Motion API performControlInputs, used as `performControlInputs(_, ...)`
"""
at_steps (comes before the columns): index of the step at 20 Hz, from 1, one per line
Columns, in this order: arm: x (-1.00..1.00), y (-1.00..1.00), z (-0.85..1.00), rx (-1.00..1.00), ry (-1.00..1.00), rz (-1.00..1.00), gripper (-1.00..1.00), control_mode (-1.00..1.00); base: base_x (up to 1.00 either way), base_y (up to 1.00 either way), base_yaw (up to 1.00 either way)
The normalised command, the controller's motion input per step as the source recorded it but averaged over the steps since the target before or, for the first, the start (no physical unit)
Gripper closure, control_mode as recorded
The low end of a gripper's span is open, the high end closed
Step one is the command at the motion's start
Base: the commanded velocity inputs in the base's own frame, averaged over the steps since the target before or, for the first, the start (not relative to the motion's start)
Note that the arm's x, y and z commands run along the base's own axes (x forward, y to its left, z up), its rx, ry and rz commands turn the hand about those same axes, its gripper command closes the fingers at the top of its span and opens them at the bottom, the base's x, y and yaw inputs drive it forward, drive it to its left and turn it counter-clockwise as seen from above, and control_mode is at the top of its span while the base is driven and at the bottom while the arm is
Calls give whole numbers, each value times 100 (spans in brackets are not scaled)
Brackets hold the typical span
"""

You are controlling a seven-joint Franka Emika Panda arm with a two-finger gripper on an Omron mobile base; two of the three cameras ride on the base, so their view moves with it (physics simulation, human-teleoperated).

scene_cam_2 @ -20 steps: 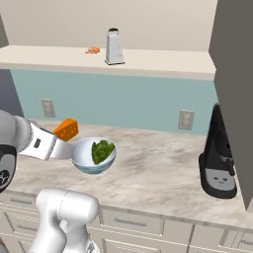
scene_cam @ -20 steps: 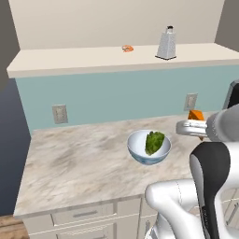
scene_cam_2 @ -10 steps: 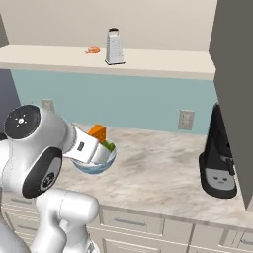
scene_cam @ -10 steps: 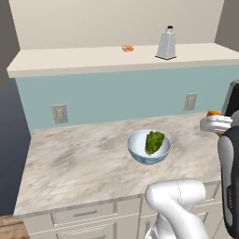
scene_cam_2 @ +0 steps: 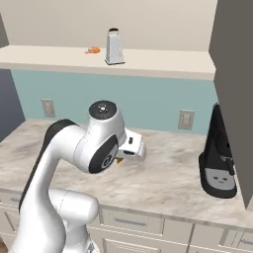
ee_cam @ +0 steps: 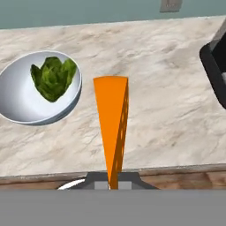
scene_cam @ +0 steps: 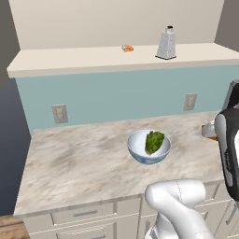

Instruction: Pick the cheese from the fridge and the cheese grater from the cabinet and place them next to the salad bowl.

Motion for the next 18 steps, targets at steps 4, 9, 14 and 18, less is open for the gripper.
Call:
performControlInputs(4, 61, -38, -88, -4, -1, 21, 100, -100, 0, 0, 0)
performControlInputs(9, 69, -29, -85, -1, -2, 23, 100, -100, 0, 0, 0)
performControlInputs(14, 87, -1, -71, -2, 7, 19, 100, -100, 0, 0, 0)
performControlInputs(18, 77, -7, -49, 0, 4, 26, 100, -100, 0, 0, 0)
